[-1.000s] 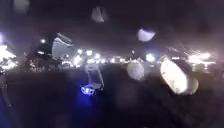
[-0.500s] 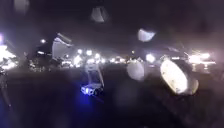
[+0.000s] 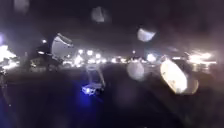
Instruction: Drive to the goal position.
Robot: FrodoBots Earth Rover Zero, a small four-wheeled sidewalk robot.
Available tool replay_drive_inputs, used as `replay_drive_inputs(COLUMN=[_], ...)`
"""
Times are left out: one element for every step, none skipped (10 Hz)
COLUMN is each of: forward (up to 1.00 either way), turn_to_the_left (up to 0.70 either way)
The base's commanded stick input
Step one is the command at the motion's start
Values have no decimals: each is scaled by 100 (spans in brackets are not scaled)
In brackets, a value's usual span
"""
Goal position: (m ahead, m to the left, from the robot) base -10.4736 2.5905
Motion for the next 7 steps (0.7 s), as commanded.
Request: replay_drive_inputs(forward=[0, 0, 0, 0, 0, 0, 0], turn_to_the_left=[50, 50, 50, 50, 50, 50, 50])
